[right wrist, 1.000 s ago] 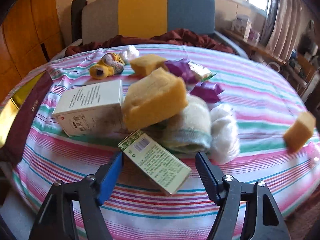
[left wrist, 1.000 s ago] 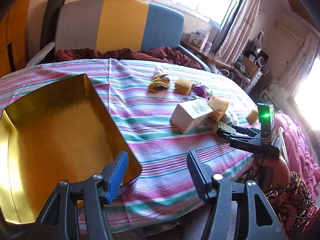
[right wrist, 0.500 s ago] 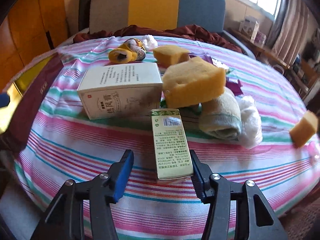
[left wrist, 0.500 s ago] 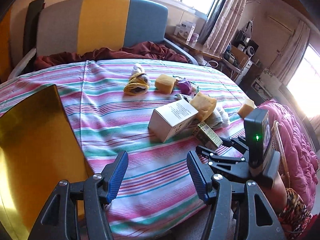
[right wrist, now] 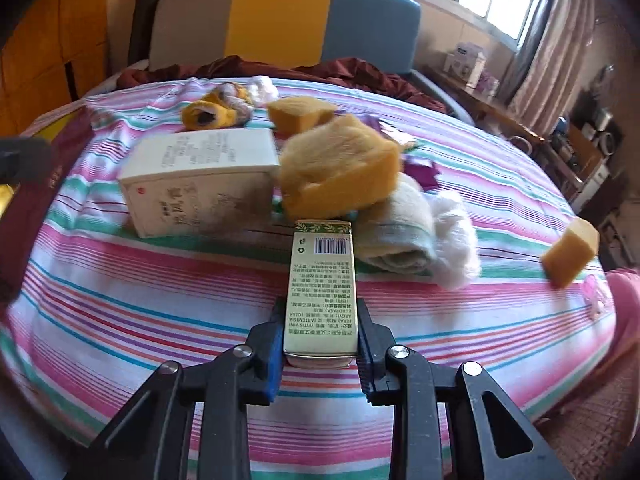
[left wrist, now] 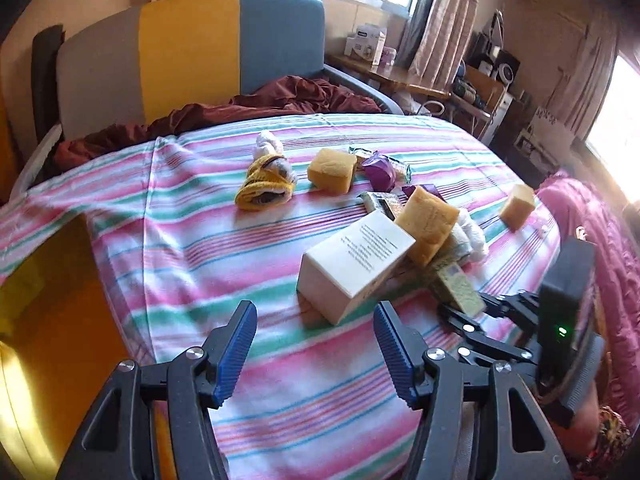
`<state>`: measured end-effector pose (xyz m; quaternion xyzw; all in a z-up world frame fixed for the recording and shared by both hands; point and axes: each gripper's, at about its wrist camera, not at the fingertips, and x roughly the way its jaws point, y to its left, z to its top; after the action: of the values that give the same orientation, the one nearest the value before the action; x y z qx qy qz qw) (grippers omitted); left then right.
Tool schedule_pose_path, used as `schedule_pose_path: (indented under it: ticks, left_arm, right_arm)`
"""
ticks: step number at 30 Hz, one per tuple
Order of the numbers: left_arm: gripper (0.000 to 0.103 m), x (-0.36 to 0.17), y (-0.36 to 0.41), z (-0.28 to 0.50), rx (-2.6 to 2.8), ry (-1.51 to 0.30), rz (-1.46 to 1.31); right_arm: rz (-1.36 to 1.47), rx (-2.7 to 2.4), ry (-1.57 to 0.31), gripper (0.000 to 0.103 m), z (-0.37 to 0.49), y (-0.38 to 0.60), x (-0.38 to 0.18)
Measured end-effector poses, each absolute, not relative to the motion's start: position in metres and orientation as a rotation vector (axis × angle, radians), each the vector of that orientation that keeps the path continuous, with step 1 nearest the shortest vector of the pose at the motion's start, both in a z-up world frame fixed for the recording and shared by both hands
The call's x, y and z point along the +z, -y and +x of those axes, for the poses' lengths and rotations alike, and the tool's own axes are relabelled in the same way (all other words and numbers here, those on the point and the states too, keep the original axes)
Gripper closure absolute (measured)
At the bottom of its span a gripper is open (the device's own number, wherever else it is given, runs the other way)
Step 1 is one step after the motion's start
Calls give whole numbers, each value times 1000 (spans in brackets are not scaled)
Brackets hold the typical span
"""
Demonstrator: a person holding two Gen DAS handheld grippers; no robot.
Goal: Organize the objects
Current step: 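Close the right tool around the small green-and-white box, then grasp the large white carton with the left tool while the right tool holds the green box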
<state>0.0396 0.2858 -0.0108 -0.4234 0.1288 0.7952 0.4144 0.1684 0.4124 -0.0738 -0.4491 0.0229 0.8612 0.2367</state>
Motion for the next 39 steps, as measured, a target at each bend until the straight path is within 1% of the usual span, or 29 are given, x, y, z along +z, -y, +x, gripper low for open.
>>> schedule_pose_path:
  ticks: [1,2,4,8,12,13,17,22,27,30,34,35,36,39]
  left_arm:
    - [41,-12,-292,39,1994,-346,-1053]
    - [37,-13,-300,39,1990,-380,-1036]
    - [32,-14,-312,39,1976,-418,-1007]
    - [27,-14,-333,39,1952,-481,-944]
    - [27,-18,-354,44,1892,-573,-899]
    - [27,-20,-359,46,1879,-598,-885]
    - [27,-27,-370,48,1854,-653,-861]
    - [27,-37,-381,55,1830,-729,-824]
    - [27,-43,-387,60,1823,-756,-780]
    - [34,-44,-390,65,1825,-775,-737]
    - [51,-44,-391,69,1861,-781,-714]
    - [54,-43,-391,69,1878,-781,-715]
    - [54,-43,-391,69,1878,-775,-717]
    - [65,-41,-390,71,1877,-743,-727]
  right_arm:
    - [-1229,2353,-70,73,171,-415,-74]
    - [-1225,2345,-80,73,173,-417,-74]
    - [-1223,2336,-89,73,175,-421,-73]
    - [-1225,2322,-113,73,179,-427,-73]
    - [-1228,2321,-283,73,187,-443,-74]
    - [-1227,2312,-296,73,188,-446,-73]
    - [-1226,2292,-337,73,193,-452,-73]
    - [-1225,2258,-326,73,200,-457,-73]
    - [-1214,2253,-341,73,204,-461,-73]
    - [-1213,2254,-341,73,204,-461,-73]
    - [-1210,2254,-336,73,205,-462,-73]
    - [-1210,2253,-336,73,204,-461,-73]
    - [-1210,2252,-334,73,204,-461,-73]
    - [-1206,2253,-339,73,204,-461,-73]
